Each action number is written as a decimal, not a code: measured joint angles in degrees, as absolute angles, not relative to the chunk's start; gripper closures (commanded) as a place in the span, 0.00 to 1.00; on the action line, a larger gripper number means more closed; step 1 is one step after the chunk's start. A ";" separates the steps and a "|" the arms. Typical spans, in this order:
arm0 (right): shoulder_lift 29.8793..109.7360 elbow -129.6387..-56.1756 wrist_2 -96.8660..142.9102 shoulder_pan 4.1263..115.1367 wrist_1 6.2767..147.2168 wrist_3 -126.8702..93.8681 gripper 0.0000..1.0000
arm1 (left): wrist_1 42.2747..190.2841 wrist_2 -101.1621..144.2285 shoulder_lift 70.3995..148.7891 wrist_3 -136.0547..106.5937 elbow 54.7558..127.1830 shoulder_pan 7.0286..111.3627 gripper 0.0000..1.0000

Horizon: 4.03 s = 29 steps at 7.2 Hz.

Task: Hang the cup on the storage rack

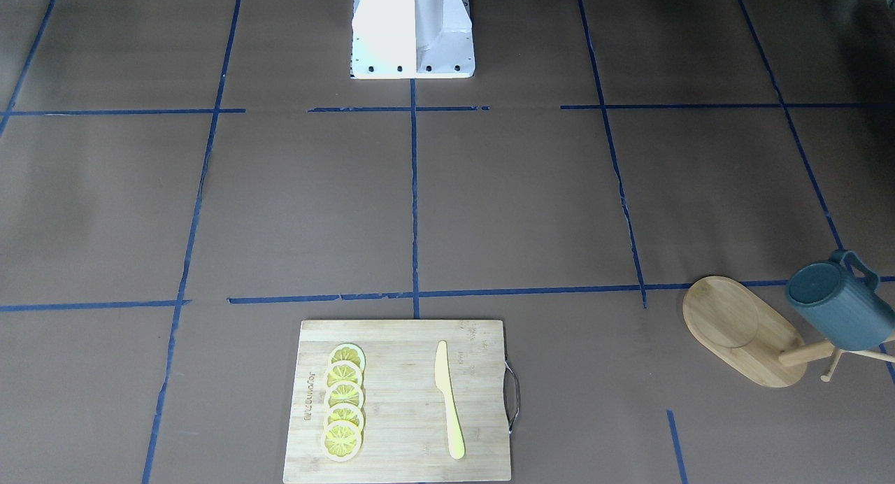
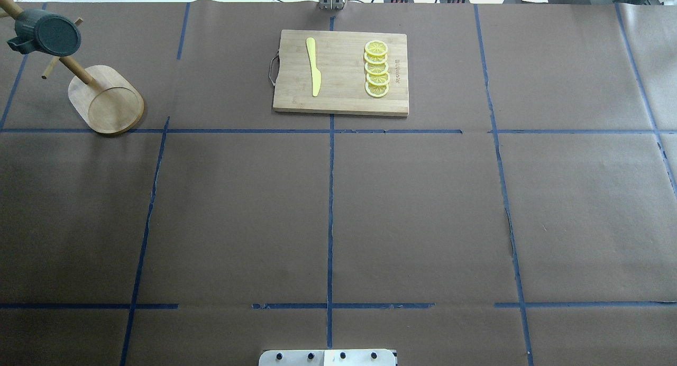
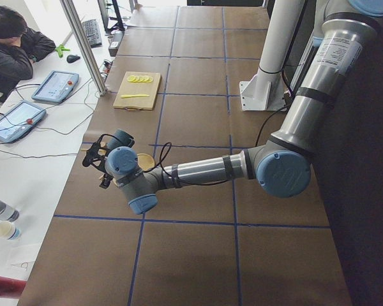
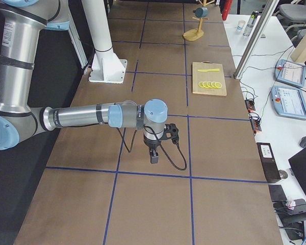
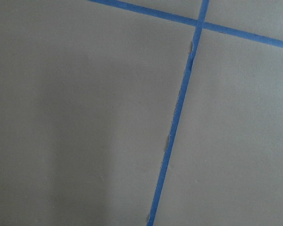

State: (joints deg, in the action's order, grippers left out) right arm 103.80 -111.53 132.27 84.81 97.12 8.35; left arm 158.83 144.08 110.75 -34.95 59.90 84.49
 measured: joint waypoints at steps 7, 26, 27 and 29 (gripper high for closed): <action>103.80 -111.45 132.19 84.81 97.12 8.43 0.00 | 140.89 143.64 104.58 -13.64 64.39 85.03 0.00; 103.79 -110.98 132.03 84.81 97.16 8.27 0.00 | 86.11 133.54 89.63 4.37 93.78 87.98 0.00; 103.82 -110.92 132.07 84.81 97.14 8.31 0.00 | 86.07 133.46 89.45 4.38 93.59 87.94 0.00; 103.81 -110.78 132.04 84.81 97.12 8.35 0.00 | 86.05 133.37 89.37 4.39 93.04 87.89 0.00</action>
State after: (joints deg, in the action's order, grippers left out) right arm 103.81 -110.78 132.04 84.81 97.12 8.35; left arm 86.05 133.37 89.37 4.39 93.04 87.89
